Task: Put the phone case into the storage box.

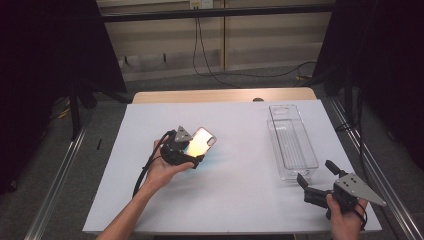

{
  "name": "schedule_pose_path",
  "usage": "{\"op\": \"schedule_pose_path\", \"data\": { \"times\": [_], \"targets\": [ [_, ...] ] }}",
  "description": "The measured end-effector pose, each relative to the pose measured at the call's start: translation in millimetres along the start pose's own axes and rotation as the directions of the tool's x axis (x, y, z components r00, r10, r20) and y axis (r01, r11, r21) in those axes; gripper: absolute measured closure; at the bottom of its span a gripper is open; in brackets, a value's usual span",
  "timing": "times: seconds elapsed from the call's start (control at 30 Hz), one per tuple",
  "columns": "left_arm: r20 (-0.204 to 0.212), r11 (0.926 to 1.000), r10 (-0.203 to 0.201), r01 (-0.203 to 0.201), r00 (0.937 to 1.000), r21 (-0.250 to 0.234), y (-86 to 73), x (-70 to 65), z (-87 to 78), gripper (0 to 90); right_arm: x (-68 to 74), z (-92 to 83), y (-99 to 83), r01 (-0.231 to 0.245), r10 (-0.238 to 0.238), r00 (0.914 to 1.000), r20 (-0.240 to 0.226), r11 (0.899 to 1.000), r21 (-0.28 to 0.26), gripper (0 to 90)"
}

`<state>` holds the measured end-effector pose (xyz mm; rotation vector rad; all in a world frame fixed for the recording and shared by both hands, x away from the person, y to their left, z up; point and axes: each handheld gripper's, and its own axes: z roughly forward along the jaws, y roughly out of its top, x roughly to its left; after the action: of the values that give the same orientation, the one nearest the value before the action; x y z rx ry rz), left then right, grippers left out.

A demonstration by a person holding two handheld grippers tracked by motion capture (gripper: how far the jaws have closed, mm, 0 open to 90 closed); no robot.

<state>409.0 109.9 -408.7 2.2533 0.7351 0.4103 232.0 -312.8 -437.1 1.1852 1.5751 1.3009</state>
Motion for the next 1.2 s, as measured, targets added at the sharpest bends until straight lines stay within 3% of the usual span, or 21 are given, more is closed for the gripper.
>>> {"op": "schedule_pose_path", "data": {
  "times": [0.4, 0.63, 0.9, 1.2],
  "targets": [
    [-0.023, 0.9961, 0.017, -0.019, 0.9996, -0.086, -3.4, -4.8, -10.0, 17.1, 1.0, 0.1, 0.1, 0.003, -0.003, 1.0000, -0.006, 1.000, 0.002, 0.0],
    [-0.058, 0.9908, 0.035, -0.042, 0.9977, -0.128, -3.1, -11.2, -14.6, 17.1, 0.4, -0.2, 0.2, -0.001, 0.001, 1.0000, -0.003, 1.000, 0.000, 0.0],
    [-0.092, 0.9878, 0.050, -0.063, 0.9945, -0.142, -5.4, -19.2, -16.5, 17.1, 0.7, -1.8, 1.1, -0.006, 0.006, 1.0000, -0.001, 1.000, -0.005, 0.0],
    [-0.085, 0.9862, 0.056, -0.068, 0.9948, -0.151, -11.0, -29.1, -17.0, 17.1, 0.0, -0.4, 1.0, -0.019, 0.019, 0.9998, -0.010, 1.000, 0.004, 0.0]
  ]
}}
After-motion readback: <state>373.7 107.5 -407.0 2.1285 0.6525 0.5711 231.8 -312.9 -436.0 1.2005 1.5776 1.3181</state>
